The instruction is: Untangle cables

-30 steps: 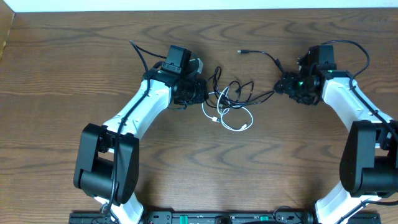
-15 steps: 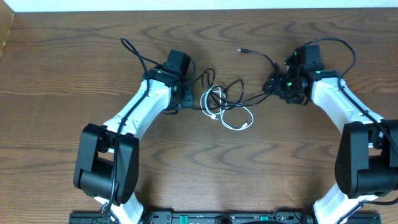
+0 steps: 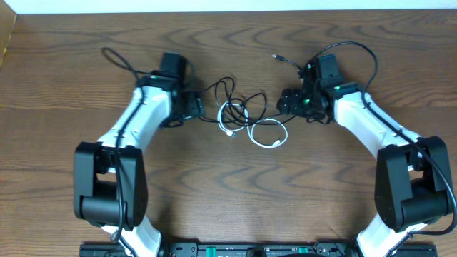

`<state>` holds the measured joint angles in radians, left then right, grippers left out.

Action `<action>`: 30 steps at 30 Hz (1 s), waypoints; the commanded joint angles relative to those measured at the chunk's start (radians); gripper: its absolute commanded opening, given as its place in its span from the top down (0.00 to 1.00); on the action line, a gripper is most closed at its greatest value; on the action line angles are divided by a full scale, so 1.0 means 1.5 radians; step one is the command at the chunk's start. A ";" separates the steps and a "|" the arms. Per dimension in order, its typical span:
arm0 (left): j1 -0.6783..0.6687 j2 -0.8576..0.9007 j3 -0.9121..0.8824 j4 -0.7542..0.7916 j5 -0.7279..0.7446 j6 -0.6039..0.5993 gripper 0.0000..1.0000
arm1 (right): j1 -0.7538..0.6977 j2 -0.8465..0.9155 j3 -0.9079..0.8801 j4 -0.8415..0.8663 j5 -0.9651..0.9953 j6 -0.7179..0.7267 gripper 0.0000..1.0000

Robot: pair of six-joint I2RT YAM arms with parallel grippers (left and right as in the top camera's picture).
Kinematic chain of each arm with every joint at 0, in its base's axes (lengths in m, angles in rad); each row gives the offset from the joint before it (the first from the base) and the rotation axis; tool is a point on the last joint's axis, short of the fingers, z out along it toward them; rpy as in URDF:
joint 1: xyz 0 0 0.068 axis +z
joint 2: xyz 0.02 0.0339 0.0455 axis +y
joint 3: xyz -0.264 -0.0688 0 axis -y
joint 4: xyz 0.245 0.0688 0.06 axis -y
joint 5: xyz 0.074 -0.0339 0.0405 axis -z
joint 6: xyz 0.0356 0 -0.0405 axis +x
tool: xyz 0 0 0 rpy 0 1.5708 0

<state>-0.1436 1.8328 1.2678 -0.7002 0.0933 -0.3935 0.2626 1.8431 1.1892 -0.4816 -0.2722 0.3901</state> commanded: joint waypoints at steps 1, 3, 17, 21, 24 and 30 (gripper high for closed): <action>0.056 -0.001 -0.005 -0.009 0.111 -0.008 0.16 | 0.020 0.003 -0.005 0.005 0.003 -0.002 0.23; 0.081 -0.001 -0.005 -0.013 0.126 -0.007 0.16 | 0.027 0.003 -0.005 0.007 0.003 -0.002 0.22; 0.190 -0.001 -0.005 -0.075 0.005 0.020 0.14 | 0.048 0.003 -0.005 0.018 0.004 -0.031 0.16; 0.189 -0.001 -0.005 -0.073 0.005 0.020 0.14 | 0.048 0.003 -0.005 0.018 0.039 -0.034 0.12; 0.188 -0.001 -0.005 -0.073 0.004 0.020 0.14 | 0.048 0.003 -0.005 0.017 0.048 -0.034 0.10; 0.188 -0.001 -0.005 -0.071 0.007 0.019 0.14 | 0.049 0.003 -0.005 0.021 0.048 -0.034 0.01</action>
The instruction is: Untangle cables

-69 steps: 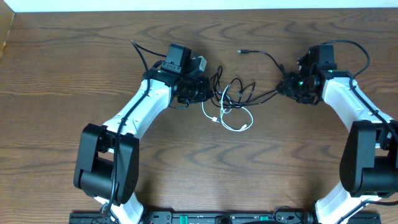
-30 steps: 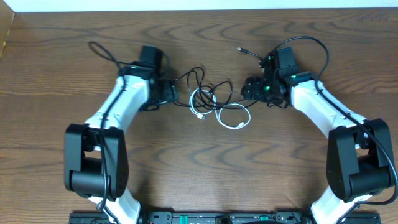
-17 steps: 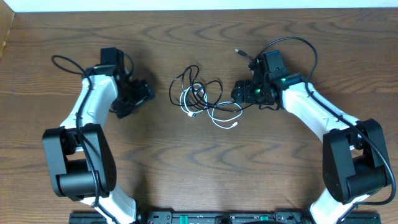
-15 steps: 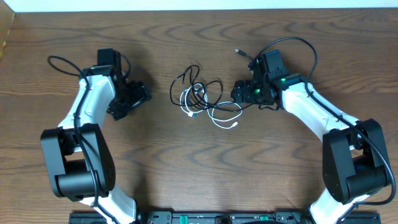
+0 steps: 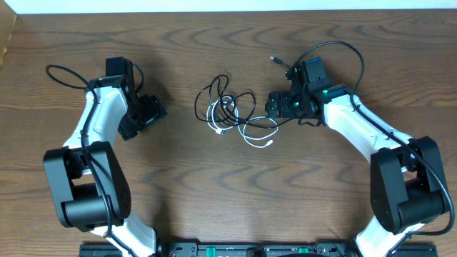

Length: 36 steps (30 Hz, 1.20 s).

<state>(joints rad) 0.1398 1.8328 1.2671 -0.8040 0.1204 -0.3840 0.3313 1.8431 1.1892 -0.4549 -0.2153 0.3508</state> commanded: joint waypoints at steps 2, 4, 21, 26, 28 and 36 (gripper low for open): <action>-0.001 -0.001 -0.005 -0.003 -0.001 0.013 0.02 | 0.003 0.004 -0.005 0.005 0.010 -0.007 0.01; -0.001 -0.001 -0.005 -0.030 0.004 0.008 0.02 | 0.003 0.005 -0.005 0.007 0.010 -0.007 0.01; -0.001 -0.001 -0.005 0.122 -0.001 0.009 0.02 | 0.025 0.044 -0.005 0.028 0.010 -0.005 0.01; -0.001 -0.001 -0.005 0.121 -0.001 0.009 0.29 | 0.040 0.056 -0.005 0.037 0.010 -0.005 0.01; -0.001 -0.001 -0.005 0.120 -0.001 0.009 0.61 | 0.041 0.056 -0.005 0.040 0.010 -0.005 0.01; -0.001 -0.001 -0.005 0.117 0.000 0.008 0.92 | 0.042 0.056 -0.005 0.048 0.010 -0.005 0.01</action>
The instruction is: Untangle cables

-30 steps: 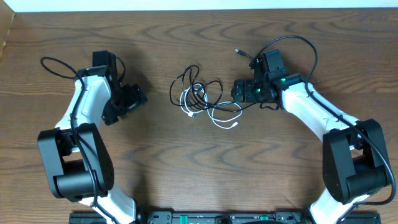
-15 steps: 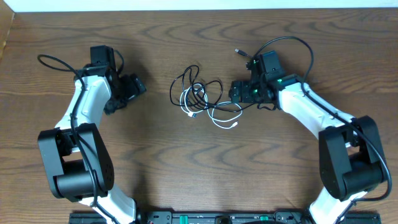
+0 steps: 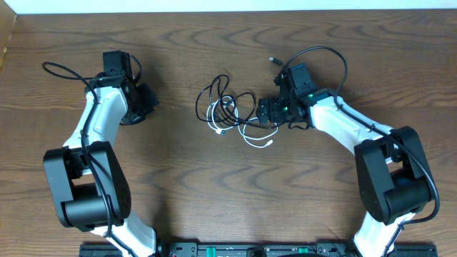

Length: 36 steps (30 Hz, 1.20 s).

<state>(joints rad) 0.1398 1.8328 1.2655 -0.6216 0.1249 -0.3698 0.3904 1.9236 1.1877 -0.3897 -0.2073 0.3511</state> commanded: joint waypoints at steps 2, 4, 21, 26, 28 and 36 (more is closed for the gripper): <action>-0.001 -0.001 -0.004 -0.010 -0.001 -0.001 0.92 | 0.003 0.003 -0.004 0.006 0.004 -0.005 0.01; -0.001 -0.001 -0.004 -0.019 -0.001 -0.001 0.92 | 0.003 0.003 -0.004 0.008 0.004 -0.005 0.01; -0.001 -0.001 -0.009 -0.033 0.024 -0.080 0.92 | 0.004 0.003 -0.004 0.073 -0.003 -0.005 0.01; -0.011 -0.001 -0.010 -0.032 0.064 -0.073 0.92 | 0.005 0.005 -0.004 0.088 -0.003 0.044 0.01; -0.019 -0.001 -0.010 -0.026 0.064 -0.061 0.92 | 0.005 0.005 -0.004 0.103 -0.003 0.071 0.01; -0.058 -0.001 -0.010 0.005 0.107 0.010 0.92 | 0.019 0.010 -0.004 0.104 0.006 0.099 0.09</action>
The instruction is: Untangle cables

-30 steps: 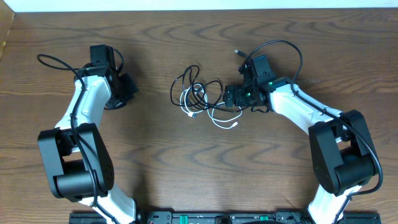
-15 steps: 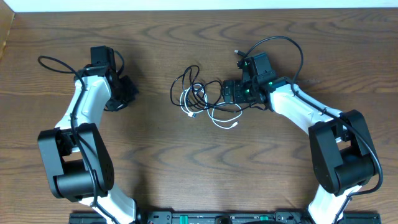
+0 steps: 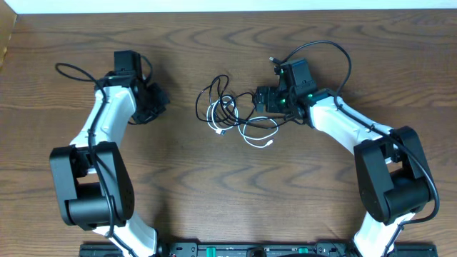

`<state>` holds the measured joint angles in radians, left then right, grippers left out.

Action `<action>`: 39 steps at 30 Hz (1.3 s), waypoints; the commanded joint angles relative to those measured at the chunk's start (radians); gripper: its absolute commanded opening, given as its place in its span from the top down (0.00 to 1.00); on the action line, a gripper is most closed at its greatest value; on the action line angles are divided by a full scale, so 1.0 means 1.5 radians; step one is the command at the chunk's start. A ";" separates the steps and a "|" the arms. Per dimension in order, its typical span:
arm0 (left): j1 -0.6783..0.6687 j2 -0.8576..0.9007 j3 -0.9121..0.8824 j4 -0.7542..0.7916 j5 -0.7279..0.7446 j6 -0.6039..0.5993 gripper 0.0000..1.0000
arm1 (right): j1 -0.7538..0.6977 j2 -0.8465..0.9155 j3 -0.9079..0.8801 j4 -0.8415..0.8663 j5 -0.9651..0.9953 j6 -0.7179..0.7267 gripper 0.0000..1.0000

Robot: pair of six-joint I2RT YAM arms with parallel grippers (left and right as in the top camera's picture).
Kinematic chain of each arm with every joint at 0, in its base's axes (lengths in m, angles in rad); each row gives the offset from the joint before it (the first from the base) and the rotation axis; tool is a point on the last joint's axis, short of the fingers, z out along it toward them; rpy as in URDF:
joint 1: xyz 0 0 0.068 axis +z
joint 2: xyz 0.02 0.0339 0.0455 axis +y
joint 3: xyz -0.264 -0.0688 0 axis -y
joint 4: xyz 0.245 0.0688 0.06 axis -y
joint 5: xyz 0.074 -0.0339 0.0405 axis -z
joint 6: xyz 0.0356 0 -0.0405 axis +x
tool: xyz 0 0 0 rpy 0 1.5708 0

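A tangle of one black cable [image 3: 214, 91] and one white cable [image 3: 261, 137] lies in the middle of the table. The white loops sit at its lower part and the black loops spread above and to the left. My right gripper [image 3: 260, 100] is at the tangle's right edge, close to the black loop there, and its jaws look open. Off to the left, my left gripper [image 3: 158, 101] is well clear of the tangle. It holds nothing and looks open. Whether any strand lies between the right fingers cannot be told.
A small dark plug end [image 3: 272, 61] lies just behind the right wrist. The arms' own black leads arch over each wrist. The brown wooden table [image 3: 228, 200] reaches a white wall edge at the top.
My right gripper has shifted slightly up and to the left along the tangle's right edge. The left gripper has moved a little to the right and up. The tangle has not changed.
At first both grippers were at the tangle, the left at its left end and the right at its right side. Then the left was far off to the left with nothing in it, and the tangle lay slightly further left. Since then the right gripper has closed in on the tangle.
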<state>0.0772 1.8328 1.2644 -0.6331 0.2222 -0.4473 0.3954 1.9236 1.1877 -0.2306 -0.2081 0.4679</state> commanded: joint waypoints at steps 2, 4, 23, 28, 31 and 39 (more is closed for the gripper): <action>-0.026 -0.001 -0.009 0.026 0.081 0.101 0.92 | 0.021 0.017 -0.004 0.002 0.018 0.022 0.18; -0.036 -0.001 -0.009 0.034 0.115 0.142 0.92 | 0.028 0.028 -0.004 0.013 0.020 0.022 0.30; -0.048 -0.001 -0.009 0.063 0.286 0.228 0.15 | 0.170 0.077 -0.004 0.124 0.020 0.081 0.89; -0.048 -0.001 -0.009 0.065 0.320 0.249 0.15 | 0.213 0.077 -0.004 0.148 0.020 0.076 0.96; -0.048 -0.001 -0.009 0.065 0.253 0.246 0.15 | 0.228 0.077 -0.004 0.157 0.022 0.063 0.99; -0.048 -0.001 -0.009 0.045 -0.007 0.075 0.17 | 0.240 0.077 -0.004 0.164 0.105 0.026 0.98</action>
<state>0.0036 1.8328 1.2625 -0.5625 0.3588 -0.2440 0.7494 2.0224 1.1851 0.0151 -0.1177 0.5453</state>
